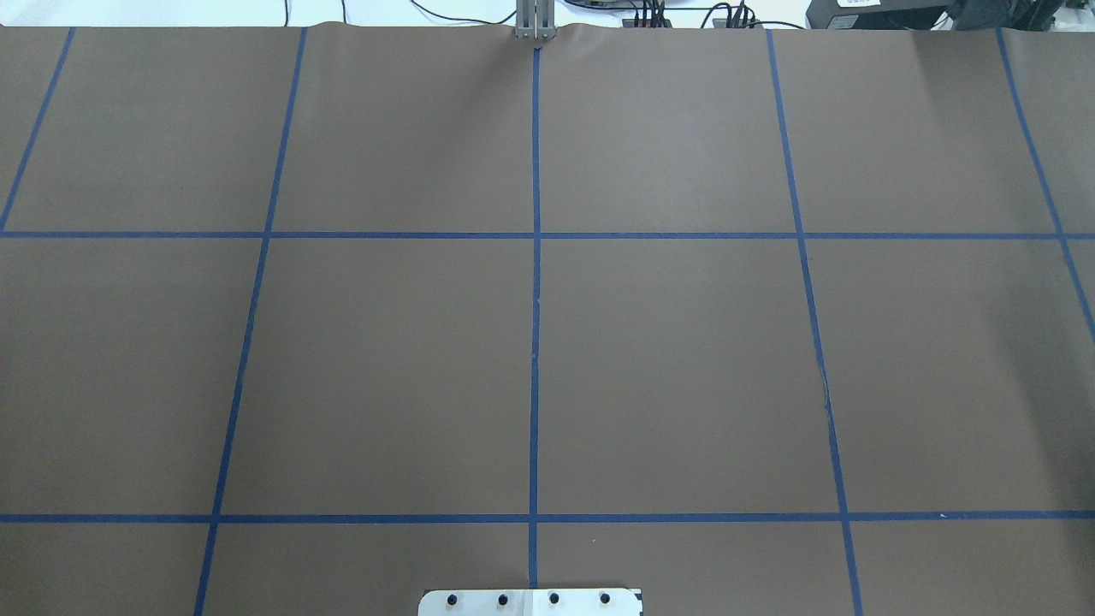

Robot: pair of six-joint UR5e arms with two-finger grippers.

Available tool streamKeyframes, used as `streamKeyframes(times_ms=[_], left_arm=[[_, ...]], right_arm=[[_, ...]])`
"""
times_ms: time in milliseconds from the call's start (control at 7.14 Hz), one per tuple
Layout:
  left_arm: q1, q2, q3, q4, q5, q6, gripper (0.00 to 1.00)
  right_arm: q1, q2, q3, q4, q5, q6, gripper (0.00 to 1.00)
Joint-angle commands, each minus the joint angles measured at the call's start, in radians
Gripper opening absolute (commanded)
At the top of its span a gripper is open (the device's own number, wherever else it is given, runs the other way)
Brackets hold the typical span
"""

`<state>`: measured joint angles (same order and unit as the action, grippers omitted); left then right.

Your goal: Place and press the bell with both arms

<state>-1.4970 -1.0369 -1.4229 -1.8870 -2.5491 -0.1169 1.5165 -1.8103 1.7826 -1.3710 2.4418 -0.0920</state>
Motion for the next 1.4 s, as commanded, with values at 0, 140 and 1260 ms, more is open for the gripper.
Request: streamKeyframes(times_ms=[0,140,1260], left_arm=[[0.004,-0.003,0.033,0.000,-0.011,0.003,1.00],[0.006,-0.005,0.062,-0.004,-0.017,0.023,1.00],[0.011,-0.073,0.173,0.000,-0.123,-0.004,1.00]], right_arm=[[-0.001,0.002,0.005,0.003,-0.001,0.000,1.00],[-0.001,0.002,0.005,0.003,-0.001,0.000,1.00],[-0.001,-0.003,0.005,0.001,-0.001,-0.003,1.00]])
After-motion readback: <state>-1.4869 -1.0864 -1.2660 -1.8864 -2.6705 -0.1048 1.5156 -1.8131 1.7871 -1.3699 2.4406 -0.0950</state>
